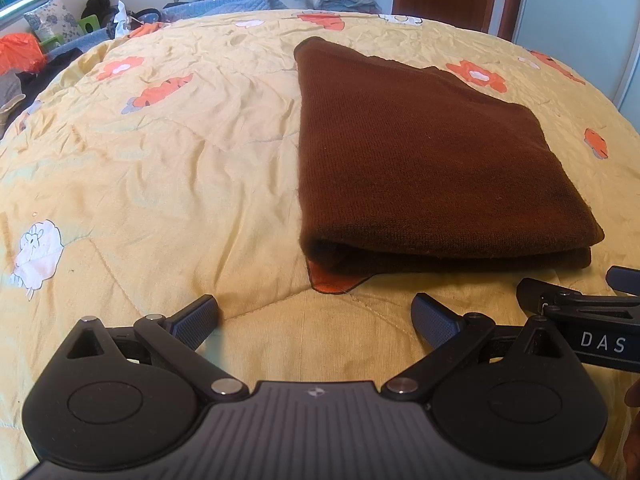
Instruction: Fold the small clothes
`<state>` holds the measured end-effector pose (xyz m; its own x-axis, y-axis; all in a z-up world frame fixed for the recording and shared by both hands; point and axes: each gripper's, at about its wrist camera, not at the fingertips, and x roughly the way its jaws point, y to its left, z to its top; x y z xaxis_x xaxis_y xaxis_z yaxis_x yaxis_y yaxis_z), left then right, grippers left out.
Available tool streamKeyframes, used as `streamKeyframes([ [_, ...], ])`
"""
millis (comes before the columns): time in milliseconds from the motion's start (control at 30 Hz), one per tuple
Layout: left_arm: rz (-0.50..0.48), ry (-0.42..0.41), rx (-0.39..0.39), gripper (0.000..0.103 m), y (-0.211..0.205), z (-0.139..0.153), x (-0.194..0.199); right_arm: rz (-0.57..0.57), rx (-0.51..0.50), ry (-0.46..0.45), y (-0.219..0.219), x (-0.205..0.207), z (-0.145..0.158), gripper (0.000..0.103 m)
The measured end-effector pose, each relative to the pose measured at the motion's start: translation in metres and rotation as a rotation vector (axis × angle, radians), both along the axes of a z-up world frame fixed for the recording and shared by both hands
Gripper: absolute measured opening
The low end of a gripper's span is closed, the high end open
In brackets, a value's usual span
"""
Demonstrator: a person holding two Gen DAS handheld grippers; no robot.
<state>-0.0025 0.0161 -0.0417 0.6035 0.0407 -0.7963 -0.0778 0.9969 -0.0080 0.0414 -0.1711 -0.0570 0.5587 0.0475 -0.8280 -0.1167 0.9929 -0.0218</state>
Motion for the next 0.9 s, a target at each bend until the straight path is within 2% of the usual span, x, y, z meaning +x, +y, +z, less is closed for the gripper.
streamKeyframes([
  [267,0.004,0.016,0.007,0.103,-0.001,0.002,0.003,-0.001,-0.001,0.015,0.0,0.003,0.001,0.103],
  [433,0.002,-0.016,0.032,0.103,-0.005,0.011,0.0,-0.011,0.024,0.038,-0.002,0.007,0.006,0.103],
  [900,0.003,-0.018,0.02,0.103,-0.004,0.015,-0.001,-0.011,0.009,0.013,-0.002,0.007,0.013,0.103],
])
